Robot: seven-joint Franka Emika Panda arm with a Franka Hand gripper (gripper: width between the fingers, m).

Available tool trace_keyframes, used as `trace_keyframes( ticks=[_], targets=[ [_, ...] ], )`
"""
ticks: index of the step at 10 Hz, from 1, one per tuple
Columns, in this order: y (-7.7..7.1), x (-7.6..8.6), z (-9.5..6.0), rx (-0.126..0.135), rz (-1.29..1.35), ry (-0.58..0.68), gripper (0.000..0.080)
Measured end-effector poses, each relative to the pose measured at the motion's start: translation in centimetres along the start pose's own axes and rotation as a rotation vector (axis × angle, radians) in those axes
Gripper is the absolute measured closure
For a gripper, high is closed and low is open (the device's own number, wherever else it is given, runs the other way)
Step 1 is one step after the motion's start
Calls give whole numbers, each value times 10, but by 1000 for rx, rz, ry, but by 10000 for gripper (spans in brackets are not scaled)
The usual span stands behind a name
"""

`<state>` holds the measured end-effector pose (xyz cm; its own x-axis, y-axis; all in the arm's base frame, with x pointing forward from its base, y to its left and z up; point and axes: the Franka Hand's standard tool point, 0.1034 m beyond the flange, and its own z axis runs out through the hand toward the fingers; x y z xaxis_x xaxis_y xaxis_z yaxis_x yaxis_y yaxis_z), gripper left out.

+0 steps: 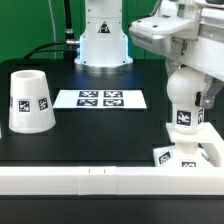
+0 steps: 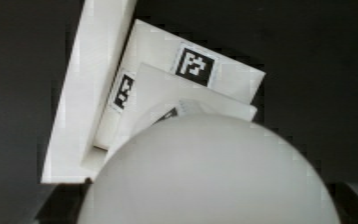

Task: Assemble lamp

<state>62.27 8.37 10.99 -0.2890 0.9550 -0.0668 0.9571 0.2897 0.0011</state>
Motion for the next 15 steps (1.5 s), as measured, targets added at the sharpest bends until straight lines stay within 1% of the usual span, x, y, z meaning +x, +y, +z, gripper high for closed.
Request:
trace_keyframes(
  ticks=[1,2,3,4,6,13,14,15],
  targets=[
    [0,0,0,0,0,0,222],
    [0,1,0,1,95,4,222],
    [-1,2,0,7,228,4,222],
    [-2,2,0,23,361,5,222],
    [-2,2,0,48,564,12,222],
    [0,5,0,52,1012,11,221],
    [-1,5,0,63,1100,23,221],
    [-2,2,0,90,1245,59,221]
  ],
)
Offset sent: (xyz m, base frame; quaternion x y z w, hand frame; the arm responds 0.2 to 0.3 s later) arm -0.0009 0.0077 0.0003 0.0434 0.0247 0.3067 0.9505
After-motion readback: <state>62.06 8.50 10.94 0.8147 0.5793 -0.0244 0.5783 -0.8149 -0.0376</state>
